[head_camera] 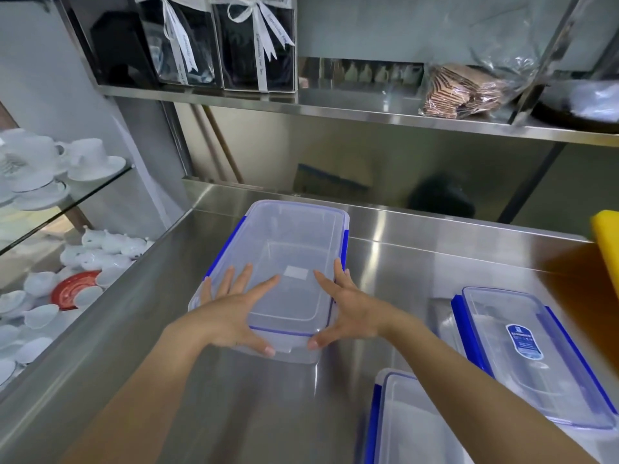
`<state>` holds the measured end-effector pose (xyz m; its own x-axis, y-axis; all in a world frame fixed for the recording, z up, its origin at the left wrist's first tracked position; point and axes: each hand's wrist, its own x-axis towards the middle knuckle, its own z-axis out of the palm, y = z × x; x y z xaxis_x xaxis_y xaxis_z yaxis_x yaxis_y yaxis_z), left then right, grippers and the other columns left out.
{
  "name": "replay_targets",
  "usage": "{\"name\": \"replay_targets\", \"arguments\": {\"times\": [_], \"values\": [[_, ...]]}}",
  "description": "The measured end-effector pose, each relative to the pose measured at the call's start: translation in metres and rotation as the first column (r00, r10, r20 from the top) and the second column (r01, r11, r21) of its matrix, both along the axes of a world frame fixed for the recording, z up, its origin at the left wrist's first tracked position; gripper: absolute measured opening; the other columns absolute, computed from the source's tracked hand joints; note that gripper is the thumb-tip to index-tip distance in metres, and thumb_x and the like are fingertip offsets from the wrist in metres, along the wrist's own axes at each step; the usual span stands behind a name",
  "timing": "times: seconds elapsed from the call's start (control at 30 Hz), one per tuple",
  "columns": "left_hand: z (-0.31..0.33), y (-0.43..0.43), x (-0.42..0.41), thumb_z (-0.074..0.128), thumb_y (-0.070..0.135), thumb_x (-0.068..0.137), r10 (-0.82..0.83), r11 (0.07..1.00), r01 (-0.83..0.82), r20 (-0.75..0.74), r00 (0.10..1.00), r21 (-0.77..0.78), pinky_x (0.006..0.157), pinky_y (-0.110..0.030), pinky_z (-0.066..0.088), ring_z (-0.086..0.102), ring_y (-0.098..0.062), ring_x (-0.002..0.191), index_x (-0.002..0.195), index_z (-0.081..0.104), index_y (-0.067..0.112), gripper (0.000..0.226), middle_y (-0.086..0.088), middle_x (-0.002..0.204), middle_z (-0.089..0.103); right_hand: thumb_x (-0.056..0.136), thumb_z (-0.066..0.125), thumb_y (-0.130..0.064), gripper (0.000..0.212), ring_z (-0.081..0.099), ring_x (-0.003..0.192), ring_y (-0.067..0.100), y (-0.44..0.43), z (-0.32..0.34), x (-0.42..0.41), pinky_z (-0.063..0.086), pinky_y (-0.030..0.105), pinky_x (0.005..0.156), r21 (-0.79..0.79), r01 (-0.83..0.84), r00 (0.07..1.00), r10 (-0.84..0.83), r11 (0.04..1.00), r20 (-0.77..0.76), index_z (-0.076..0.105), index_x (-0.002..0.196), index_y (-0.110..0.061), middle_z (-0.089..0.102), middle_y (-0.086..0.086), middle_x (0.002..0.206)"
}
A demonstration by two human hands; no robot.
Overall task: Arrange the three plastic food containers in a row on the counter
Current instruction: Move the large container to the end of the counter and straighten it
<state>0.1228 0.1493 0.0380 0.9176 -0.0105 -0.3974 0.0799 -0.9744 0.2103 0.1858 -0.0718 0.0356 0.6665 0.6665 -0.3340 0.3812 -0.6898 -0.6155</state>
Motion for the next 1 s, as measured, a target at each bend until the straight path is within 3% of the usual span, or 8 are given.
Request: {"name": "replay_targets", "arguments": {"times": [0.17, 0.47, 0.57, 0.63, 0.73, 0.83, 0.9, 1.0], "values": [[-0.001, 0.017, 0.028, 0.077, 0.059, 0.055, 0.023, 0.999, -0.021, 0.057, 0.998, -0.033, 0.112, -0.052, -0.017, -0.032, -0.017, 0.138, 0.135, -0.004, 0.059, 0.114, 0.005, 0.155, -0.024, 0.073, 0.074, -0.043, 0.111, 0.004, 0.146, 0.019, 0.014, 0.006, 0.021, 0.022, 0.035, 0.115, 0.033, 0.029, 0.999, -0.030, 0.999, 0.035, -0.008, 0.147, -0.029, -0.016, -0.008, 0.156], [-0.008, 0.022, 0.033, 0.077, 0.059, 0.055, 0.032, 0.999, -0.032, 0.073, 0.997, -0.009, 0.112, -0.051, -0.018, -0.030, -0.018, 0.139, 0.136, -0.004, 0.059, 0.114, 0.005, 0.155, -0.023, 0.073, 0.069, -0.052, 0.105, 0.005, 0.146, 0.021, 0.017, 0.000, 0.022, 0.024, 0.040, 0.116, -0.024, 0.065, 0.993, -0.062, 0.998, 0.104, -0.002, 0.147, -0.030, -0.012, -0.007, 0.158], [-0.004, 0.019, 0.030, 0.075, 0.058, 0.059, 0.042, 0.999, -0.042, 0.054, 0.998, -0.002, 0.114, -0.051, -0.015, -0.027, -0.019, 0.140, 0.138, -0.005, 0.054, 0.113, 0.002, 0.156, -0.022, 0.076, 0.063, -0.055, 0.094, 0.017, 0.144, 0.023, 0.015, 0.003, 0.012, 0.029, 0.043, 0.114, -0.066, 0.090, 0.972, -0.073, 0.994, 0.222, 0.007, 0.147, -0.029, 0.005, -0.004, 0.159], [0.002, 0.009, 0.024, 0.074, 0.053, 0.066, 0.035, 0.999, -0.033, 0.067, 0.997, -0.030, 0.116, -0.047, -0.011, -0.021, -0.020, 0.142, 0.142, 0.000, 0.048, 0.106, -0.001, 0.157, -0.016, 0.081, 0.062, -0.050, 0.081, 0.030, 0.139, 0.022, 0.008, 0.006, 0.002, 0.035, 0.041, 0.110, -0.013, 0.112, 0.958, -0.104, 0.994, 0.266, 0.019, 0.145, -0.026, 0.023, -0.002, 0.155], [0.018, -0.031, 0.003, 0.063, 0.059, 0.070, -0.012, 0.967, 0.085, 0.288, 0.958, -0.241, 0.115, -0.036, 0.005, 0.003, -0.016, 0.144, 0.142, 0.020, 0.039, 0.086, 0.003, 0.156, 0.012, 0.085, 0.059, -0.043, 0.061, 0.046, 0.126, 0.021, -0.015, 0.009, -0.014, 0.041, 0.036, 0.102, 0.050, 0.185, 0.935, -0.191, 0.981, 0.298, 0.036, 0.139, -0.023, 0.042, 0.002, 0.144], [0.021, -0.094, -0.024, 0.057, 0.057, 0.073, 0.036, 0.845, 0.220, 0.463, 0.886, -0.488, 0.107, -0.033, 0.034, 0.045, -0.011, 0.123, 0.131, 0.045, 0.028, 0.067, 0.008, 0.132, 0.050, 0.087, 0.059, -0.038, 0.055, 0.053, 0.119, 0.024, -0.047, 0.010, -0.030, 0.044, 0.036, 0.095, 0.022, 0.238, 0.932, -0.235, 0.971, 0.277, 0.043, 0.135, -0.020, 0.050, 0.006, 0.137], [0.007, -0.132, -0.034, 0.061, 0.048, 0.080, 0.037, 0.833, 0.176, 0.371, 0.928, -0.524, 0.100, -0.037, 0.043, 0.054, -0.012, 0.114, 0.131, 0.044, 0.027, 0.058, 0.004, 0.129, 0.056, 0.085, 0.063, -0.034, 0.054, 0.053, 0.119, 0.024, -0.070, 0.008, -0.041, 0.043, 0.034, 0.094, -0.029, 0.247, 0.942, -0.233, 0.968, 0.243, 0.046, 0.134, -0.019, 0.054, 0.008, 0.134], [-0.018, -0.162, -0.039, 0.056, 0.056, 0.080, 0.086, 0.867, -0.051, 0.047, 0.995, -0.496, 0.104, -0.036, 0.039, 0.046, -0.022, 0.127, 0.143, 0.023, 0.020, 0.079, -0.007, 0.144, 0.042, 0.080, 0.068, -0.040, 0.065, 0.051, 0.123, 0.023, -0.103, 0.008, -0.058, 0.041, 0.033, 0.098, -0.086, 0.327, 0.931, -0.305, 0.941, 0.199, 0.044, 0.136, -0.018, 0.052, 0.006, 0.138]]}}
